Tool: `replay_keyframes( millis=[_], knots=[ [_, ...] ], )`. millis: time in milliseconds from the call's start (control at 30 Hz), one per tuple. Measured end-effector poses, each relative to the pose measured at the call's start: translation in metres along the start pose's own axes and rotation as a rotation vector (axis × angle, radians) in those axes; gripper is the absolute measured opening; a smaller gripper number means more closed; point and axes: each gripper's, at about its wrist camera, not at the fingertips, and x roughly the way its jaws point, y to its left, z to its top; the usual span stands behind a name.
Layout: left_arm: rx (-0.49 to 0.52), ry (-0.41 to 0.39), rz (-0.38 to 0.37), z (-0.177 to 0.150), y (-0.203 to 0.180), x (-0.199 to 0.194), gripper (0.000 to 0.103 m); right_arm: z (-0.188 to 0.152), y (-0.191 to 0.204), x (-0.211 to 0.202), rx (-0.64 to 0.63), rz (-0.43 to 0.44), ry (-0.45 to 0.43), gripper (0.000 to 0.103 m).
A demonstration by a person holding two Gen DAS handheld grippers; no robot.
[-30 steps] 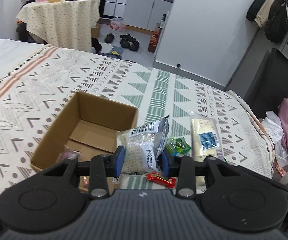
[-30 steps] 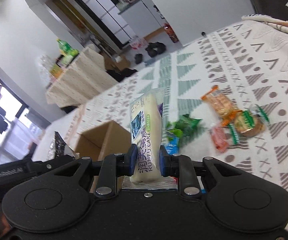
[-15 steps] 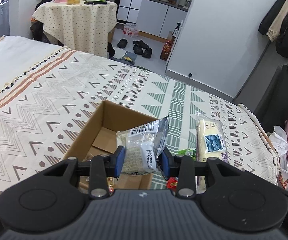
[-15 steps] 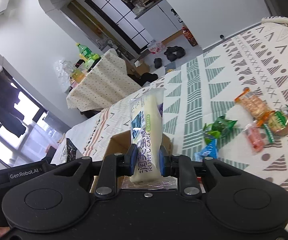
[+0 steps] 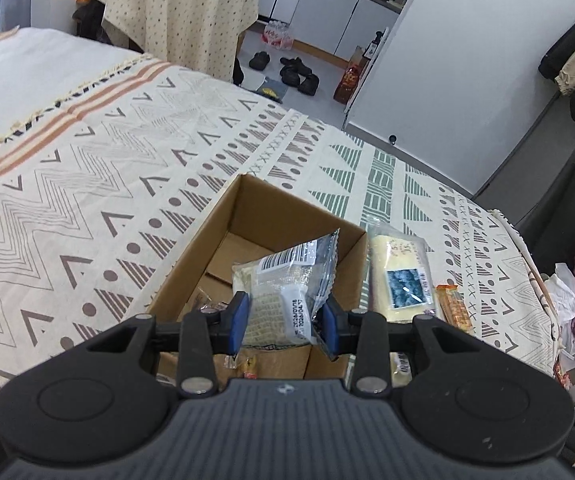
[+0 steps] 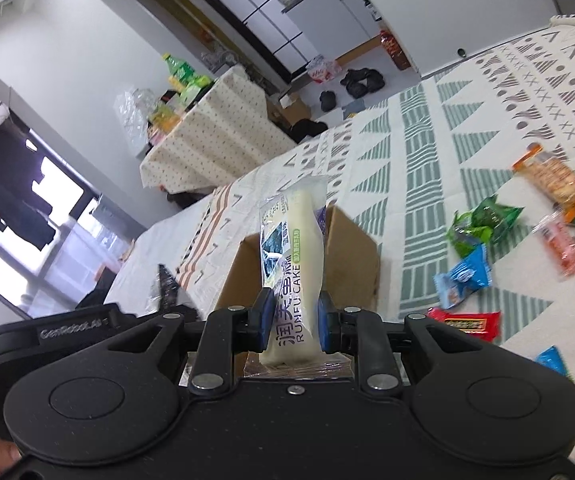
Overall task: Organize snacks
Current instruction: 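Carry both white packs over the box and open both tools to drop them, then move both tools back toward the remaining snacks beside the box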
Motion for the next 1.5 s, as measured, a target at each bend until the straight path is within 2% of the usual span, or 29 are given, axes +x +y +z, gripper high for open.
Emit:
replay_keyframes(
  millis=[267,367,400,467,533,667,767,900,1233,1500],
  knots=[
    [-0.008,0.047,-0.013,-0.001,0.012,0.016,0.037,-0.01,0.009,0.024,-0.004,-0.019,0.037,0.023],
    [-0.009,0.066,-0.011,-0.002,0.014,0.02,0.038,-0.012,0.009,0.032,0.021,-0.015,0.071,0.033],
    [-0.006,0.07,-0.011,-0.002,0.014,0.021,0.038,-0.012,0.008,0.032,0.027,-0.023,0.071,0.039],
    [0.002,0.079,-0.003,-0.002,0.013,0.023,0.039,-0.012,0.008,0.027,0.021,-0.039,0.058,0.046],
    [0.015,0.081,0.018,-0.001,0.011,0.024,0.042,-0.012,0.006,0.023,0.018,-0.055,0.053,0.046],
    [0.017,0.089,0.045,0.0,0.009,0.022,0.057,-0.011,0.0,0.019,0.028,-0.095,0.066,0.047],
    [0.022,0.072,0.071,0.0,0.006,0.016,0.065,-0.011,-0.004,0.014,0.032,-0.113,0.072,0.05],
    [0.038,0.07,0.076,-0.002,-0.003,0.01,0.067,-0.008,-0.007,0.002,0.026,-0.129,0.07,0.055],
    [0.103,0.052,0.064,-0.016,-0.036,0.0,0.082,0.002,-0.04,-0.03,0.094,-0.19,0.036,0.067],
    [0.11,0.029,0.048,-0.028,-0.063,-0.011,0.092,0.005,-0.05,-0.058,0.122,-0.173,-0.016,0.084]
  ],
)
